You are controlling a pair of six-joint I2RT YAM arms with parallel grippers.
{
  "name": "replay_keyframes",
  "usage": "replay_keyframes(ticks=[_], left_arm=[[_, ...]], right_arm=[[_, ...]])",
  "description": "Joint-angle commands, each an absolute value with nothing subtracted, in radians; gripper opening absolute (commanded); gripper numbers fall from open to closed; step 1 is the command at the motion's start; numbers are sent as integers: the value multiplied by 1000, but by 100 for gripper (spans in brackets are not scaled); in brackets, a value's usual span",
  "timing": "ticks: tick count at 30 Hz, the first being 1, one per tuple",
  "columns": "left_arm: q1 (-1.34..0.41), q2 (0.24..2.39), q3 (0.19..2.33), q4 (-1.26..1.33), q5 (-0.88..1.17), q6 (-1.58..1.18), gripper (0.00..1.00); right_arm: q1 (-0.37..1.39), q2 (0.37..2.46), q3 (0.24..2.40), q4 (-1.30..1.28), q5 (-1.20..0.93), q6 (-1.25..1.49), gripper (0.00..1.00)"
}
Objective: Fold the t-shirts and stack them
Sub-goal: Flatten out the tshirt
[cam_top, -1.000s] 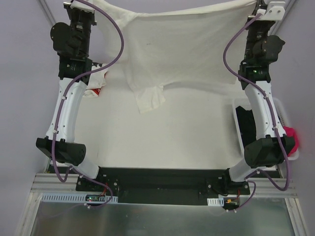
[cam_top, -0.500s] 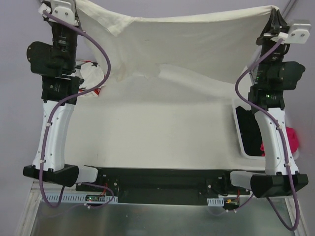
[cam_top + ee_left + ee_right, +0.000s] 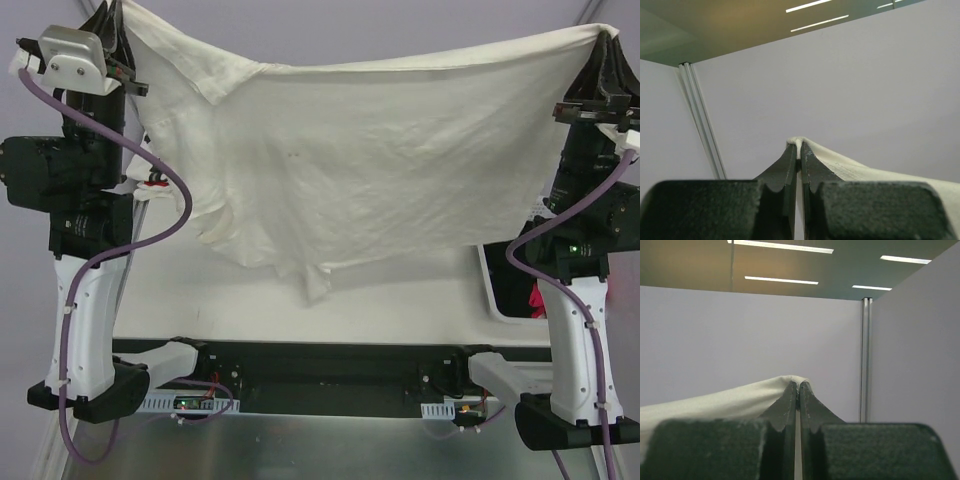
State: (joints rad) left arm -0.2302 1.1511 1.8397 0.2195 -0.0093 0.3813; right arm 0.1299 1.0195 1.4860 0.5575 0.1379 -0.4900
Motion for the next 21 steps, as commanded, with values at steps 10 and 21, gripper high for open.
replay_keyframes(ticks=[10, 21], left_arm=[[-233, 1336, 1928, 275, -58, 431, 0], [-210, 1653, 2161, 325, -63, 437, 0]], right_arm=[[133, 1204, 1552, 643, 163, -517, 1], [129, 1525, 1752, 681, 179, -577, 1]])
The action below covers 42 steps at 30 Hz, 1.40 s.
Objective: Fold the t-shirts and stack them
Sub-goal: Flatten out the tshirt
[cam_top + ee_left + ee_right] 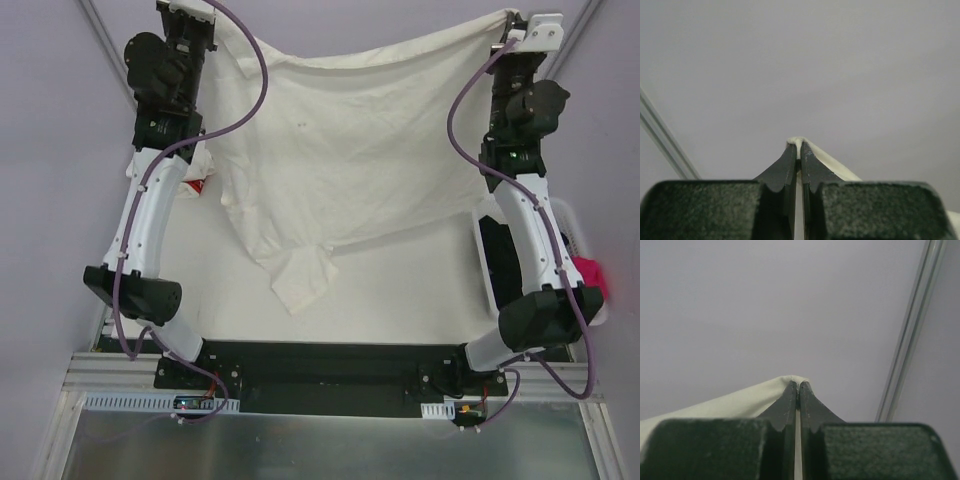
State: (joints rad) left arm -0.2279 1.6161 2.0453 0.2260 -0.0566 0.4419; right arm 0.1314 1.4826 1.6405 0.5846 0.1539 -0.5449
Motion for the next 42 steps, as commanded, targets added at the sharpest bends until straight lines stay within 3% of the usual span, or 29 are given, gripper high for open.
replay_keyframes(ticks=[1, 6, 11, 20, 21, 23, 24, 27, 32, 42], left_arm=[[-187, 1658, 2166, 331, -49, 417, 0], [-172, 1611, 2123, 330, -38, 385, 0], [-173, 1510, 2042, 247, -46, 353, 0], [-178, 1134, 1622, 216, -20, 282, 0], [-178, 1055, 1547, 216, -20, 270, 3], [-178, 965, 1462, 218, -8, 238, 37], [-178, 881, 1395, 227, -11, 227, 59], [-250, 784, 1379, 241, -16, 232, 99], [-250, 715, 1408, 193, 6, 213, 99], [-250, 768, 1369, 239, -51, 160, 99]], right_arm=[[123, 1541, 1759, 680, 175, -572, 1], [112, 1500, 1741, 673, 176, -555, 1], [112, 1335, 1570, 669, 195, -545, 1], [112, 985, 1176, 643, 177, -532, 1], [113, 951, 1148, 634, 178, -529, 5], [118, 844, 1091, 609, 195, -526, 21], [150, 816, 1053, 614, 225, -547, 42], [155, 736, 1089, 544, 244, -523, 72], [155, 635, 1095, 436, 314, -497, 77], [156, 612, 1114, 327, 362, -416, 77]])
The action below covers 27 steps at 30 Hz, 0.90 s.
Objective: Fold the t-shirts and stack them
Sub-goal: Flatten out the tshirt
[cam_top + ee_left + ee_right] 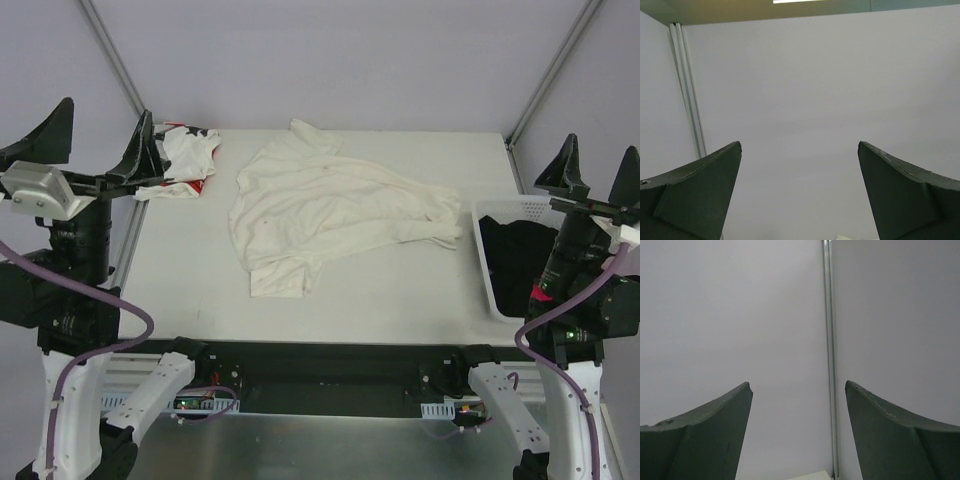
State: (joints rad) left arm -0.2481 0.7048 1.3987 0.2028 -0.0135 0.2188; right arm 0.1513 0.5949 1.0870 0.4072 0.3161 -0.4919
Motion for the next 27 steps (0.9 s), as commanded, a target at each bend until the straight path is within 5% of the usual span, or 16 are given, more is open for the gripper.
replay_keyframes(ticks=[1, 12, 19, 27], left_arm=[[-250, 784, 1355, 242, -61, 129, 99], [-258, 842, 861, 241, 78, -310, 99], [-376, 851, 614, 227, -29, -416, 99], [-402, 1098, 713, 268, -31, -475, 99]], right_arm=[[155, 617, 1102, 307, 353, -384, 77], [156, 729, 891, 115, 160, -37, 73], [166, 847, 723, 89, 8, 87, 68], [189, 1035, 690, 193, -12, 158, 35]])
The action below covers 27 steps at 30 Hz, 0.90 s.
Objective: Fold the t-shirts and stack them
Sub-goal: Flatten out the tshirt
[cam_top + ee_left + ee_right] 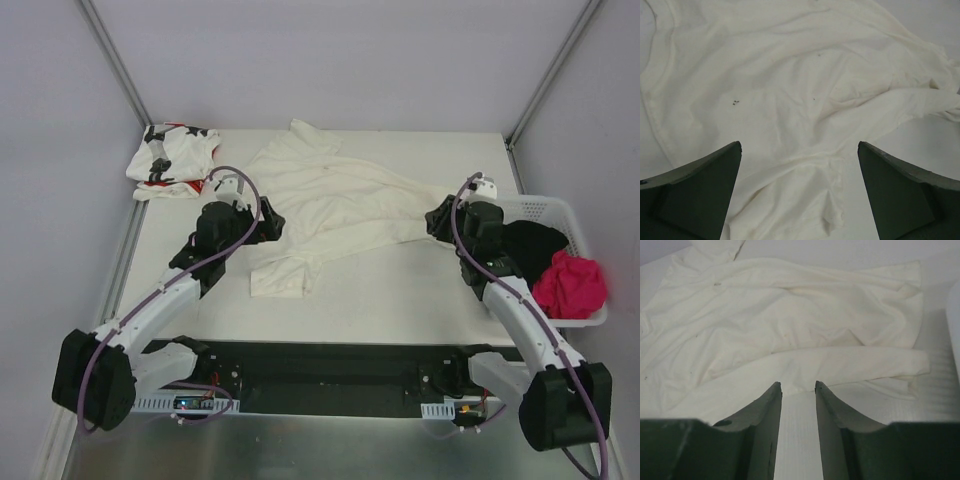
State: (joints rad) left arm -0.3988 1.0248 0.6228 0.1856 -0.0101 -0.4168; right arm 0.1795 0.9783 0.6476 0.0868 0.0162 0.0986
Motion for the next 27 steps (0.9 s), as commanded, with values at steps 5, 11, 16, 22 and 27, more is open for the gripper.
replay_keyframes(ticks=[5, 11, 16, 22, 27], left_arm=[[-400, 1245, 852, 308, -64, -480, 99], [-400, 1405, 1009, 318, -51, -489, 99], [-397, 1505, 1097, 290, -41, -459, 99], [-376, 1535, 1088, 311, -37, -463, 99], [-367, 1529, 1092, 313, -32, -450, 99]], right_arm=[[198, 1199, 767, 218, -26, 181, 28], [204, 1417, 857, 256, -60, 218, 28], [206, 1551, 917, 264, -95, 242, 32], [204, 1644, 954, 259, -98, 250, 33], [201, 1692, 963, 265, -129, 278, 33]])
